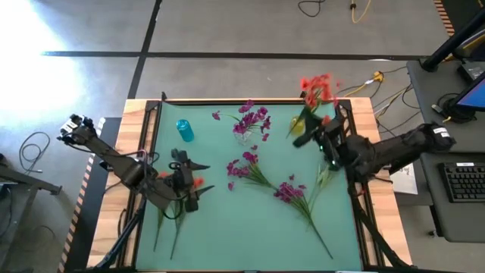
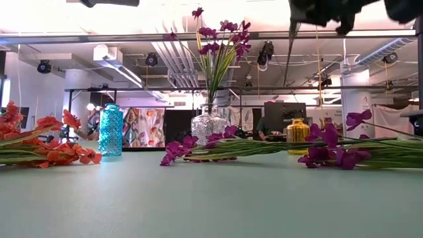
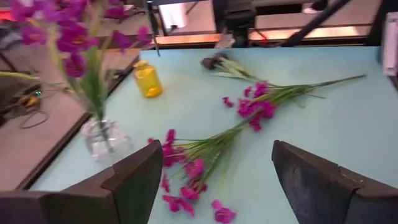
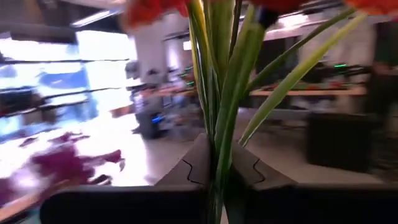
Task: Sort flowers into vase by color
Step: Put the right orange flowers into the yellow flower vase
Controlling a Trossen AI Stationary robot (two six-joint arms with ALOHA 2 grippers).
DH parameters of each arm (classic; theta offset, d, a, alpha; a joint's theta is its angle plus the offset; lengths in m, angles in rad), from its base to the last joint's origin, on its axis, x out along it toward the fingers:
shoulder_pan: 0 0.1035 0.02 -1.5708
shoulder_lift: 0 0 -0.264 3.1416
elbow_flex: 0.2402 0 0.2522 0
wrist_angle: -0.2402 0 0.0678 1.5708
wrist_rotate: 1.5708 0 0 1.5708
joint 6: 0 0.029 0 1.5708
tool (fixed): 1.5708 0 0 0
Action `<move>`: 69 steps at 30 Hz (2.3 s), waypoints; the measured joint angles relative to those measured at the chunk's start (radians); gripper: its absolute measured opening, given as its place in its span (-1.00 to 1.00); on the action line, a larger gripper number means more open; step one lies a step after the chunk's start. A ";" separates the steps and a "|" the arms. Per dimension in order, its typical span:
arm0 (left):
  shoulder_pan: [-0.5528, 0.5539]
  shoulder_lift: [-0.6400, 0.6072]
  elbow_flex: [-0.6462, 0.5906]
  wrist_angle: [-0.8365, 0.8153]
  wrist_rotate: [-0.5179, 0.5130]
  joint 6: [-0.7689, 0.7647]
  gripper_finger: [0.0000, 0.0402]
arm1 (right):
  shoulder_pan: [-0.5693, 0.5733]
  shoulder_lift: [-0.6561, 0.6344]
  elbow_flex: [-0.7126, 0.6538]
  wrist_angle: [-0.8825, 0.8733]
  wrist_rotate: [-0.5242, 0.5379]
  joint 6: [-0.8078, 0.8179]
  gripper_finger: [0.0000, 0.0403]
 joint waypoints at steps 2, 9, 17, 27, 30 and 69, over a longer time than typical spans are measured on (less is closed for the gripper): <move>0.000 -0.003 0.000 -0.026 -0.025 -0.004 0.42 | -0.074 0.001 -0.012 0.009 -0.003 -0.005 -0.94; 0.001 -0.001 0.000 -0.064 -0.164 -0.010 0.42 | -0.275 0.044 -0.016 -0.013 -0.010 0.048 -0.94; 0.001 -0.006 0.000 -0.065 -0.237 -0.073 0.42 | -0.293 0.064 -0.016 -0.021 -0.010 -0.020 -0.94; 0.001 -0.006 0.000 -0.065 -0.249 -0.098 0.42 | -0.347 0.083 -0.047 -0.020 -0.007 0.056 -0.94; 0.001 -0.006 0.000 -0.065 -0.249 -0.098 0.42 | -0.359 0.087 -0.059 -0.019 -0.007 0.068 -0.94; 0.001 -0.006 0.000 -0.078 -0.273 -0.097 0.42 | -0.418 0.147 -0.091 -0.009 -0.056 0.155 -0.94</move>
